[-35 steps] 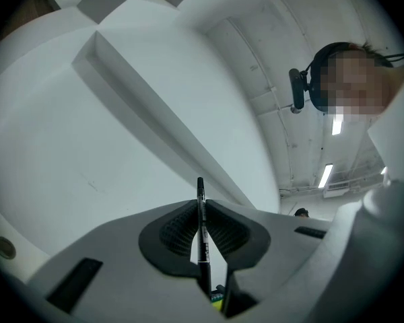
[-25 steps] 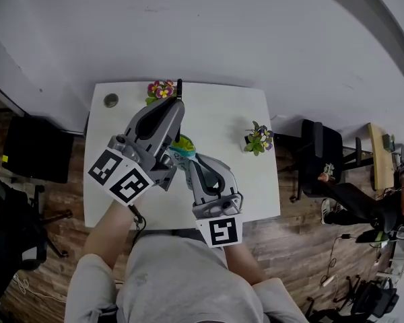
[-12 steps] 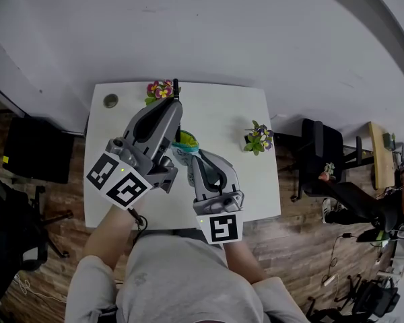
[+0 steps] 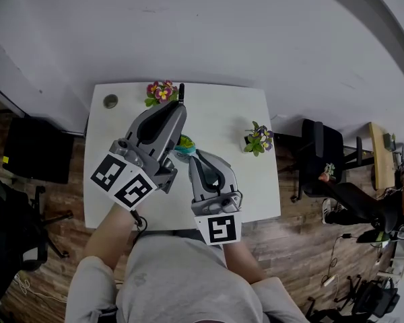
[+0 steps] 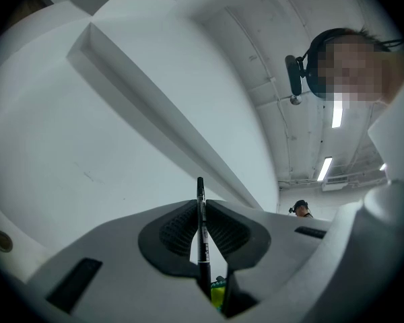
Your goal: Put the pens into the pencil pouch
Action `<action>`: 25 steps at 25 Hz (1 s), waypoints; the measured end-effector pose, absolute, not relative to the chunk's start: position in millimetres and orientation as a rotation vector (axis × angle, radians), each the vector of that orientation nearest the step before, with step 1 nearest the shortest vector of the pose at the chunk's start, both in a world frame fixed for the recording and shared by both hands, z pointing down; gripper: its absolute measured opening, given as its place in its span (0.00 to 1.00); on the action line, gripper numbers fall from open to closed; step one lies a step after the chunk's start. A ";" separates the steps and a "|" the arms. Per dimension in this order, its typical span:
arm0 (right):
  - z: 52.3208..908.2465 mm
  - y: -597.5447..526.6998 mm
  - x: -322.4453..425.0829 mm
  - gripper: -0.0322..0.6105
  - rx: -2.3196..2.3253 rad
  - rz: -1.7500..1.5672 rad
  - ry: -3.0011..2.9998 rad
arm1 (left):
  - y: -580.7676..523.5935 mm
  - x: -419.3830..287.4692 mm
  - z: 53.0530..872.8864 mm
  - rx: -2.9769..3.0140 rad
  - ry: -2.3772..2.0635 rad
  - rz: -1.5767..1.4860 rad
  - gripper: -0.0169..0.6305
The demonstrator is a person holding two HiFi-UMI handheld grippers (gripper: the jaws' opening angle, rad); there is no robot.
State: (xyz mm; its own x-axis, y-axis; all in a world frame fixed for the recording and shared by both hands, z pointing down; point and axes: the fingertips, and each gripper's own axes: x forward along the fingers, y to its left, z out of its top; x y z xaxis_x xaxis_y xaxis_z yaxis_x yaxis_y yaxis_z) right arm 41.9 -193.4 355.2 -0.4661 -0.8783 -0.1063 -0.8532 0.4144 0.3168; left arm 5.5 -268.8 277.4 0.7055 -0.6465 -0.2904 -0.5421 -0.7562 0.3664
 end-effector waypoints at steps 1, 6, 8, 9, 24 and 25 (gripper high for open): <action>354.1 -194.1 42.9 0.11 1.587 -0.508 -2.579 | -268.9 6.6 278.0 2.664 -0.944 -0.582 0.11; 350.6 -197.8 49.5 0.11 1.622 -0.511 -2.588 | -269.4 10.0 280.3 2.673 -0.928 -0.549 0.11; 347.6 -198.9 51.9 0.11 1.642 -0.509 -2.595 | -269.7 8.6 279.6 2.673 -0.928 -0.546 0.11; 346.4 -199.3 52.7 0.11 1.649 -0.509 -2.596 | -270.0 7.3 279.2 2.671 -0.930 -0.547 0.11; 340.5 -208.8 54.4 0.11 1.676 -0.447 -2.664 | -269.0 -46.8 289.3 2.623 -1.138 -0.482 0.11; 340.2 -209.0 54.2 0.11 1.674 -0.444 -2.668 | -267.7 -52.0 291.1 2.625 -1.167 -0.467 0.11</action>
